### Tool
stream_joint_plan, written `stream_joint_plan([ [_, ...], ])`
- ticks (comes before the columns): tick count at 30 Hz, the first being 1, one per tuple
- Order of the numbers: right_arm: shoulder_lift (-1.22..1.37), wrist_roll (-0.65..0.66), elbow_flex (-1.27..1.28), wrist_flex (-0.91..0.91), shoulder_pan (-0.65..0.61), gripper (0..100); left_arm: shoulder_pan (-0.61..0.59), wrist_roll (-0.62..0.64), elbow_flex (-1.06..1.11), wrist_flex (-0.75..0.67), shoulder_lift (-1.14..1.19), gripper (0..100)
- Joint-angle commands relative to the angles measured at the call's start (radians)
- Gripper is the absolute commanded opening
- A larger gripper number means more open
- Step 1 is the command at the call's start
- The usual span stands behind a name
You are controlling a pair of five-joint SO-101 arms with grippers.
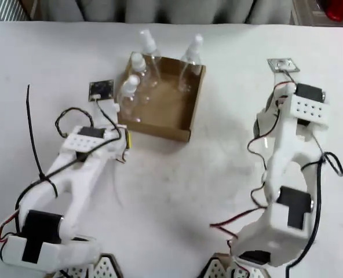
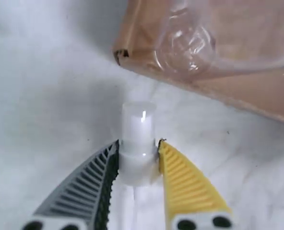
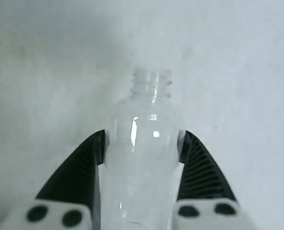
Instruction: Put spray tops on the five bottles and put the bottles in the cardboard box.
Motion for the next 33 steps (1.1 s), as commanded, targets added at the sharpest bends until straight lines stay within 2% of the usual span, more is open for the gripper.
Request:
stream_joint_plan([
  [1, -0.148, -0.009, 0.052, 0.05, -0.05, 1.6, -0.013, -0.009, -0.006, -0.021, -0.045, 2],
  [7, -0.321, -0.009, 0.315, -0.125, -0.087, 1.6, -0.013, -0.009, -0.006, -0.021, -0.045, 2],
  [12, -0.409, -0.008, 0.273, -0.177, -0.096, 1.6, -0.024, -0.009, -0.006, -0.021, -0.045, 2],
  [16, -0.421, -0.008, 0.224, -0.214, -0.199, 1.9, -0.024, -0.009, -0.006, -0.021, -0.045, 2],
  [24, -0.418, -0.009, 0.336, -0.262, -0.409, 1.7, -0.024, -0.009, -0.006, -0.021, -0.045, 2],
  [33, -0.42, -0.009, 0.377, -0.366, -0.398, 1.6, -0.035, -0.009, -0.006, -0.023, -0.045, 2],
])
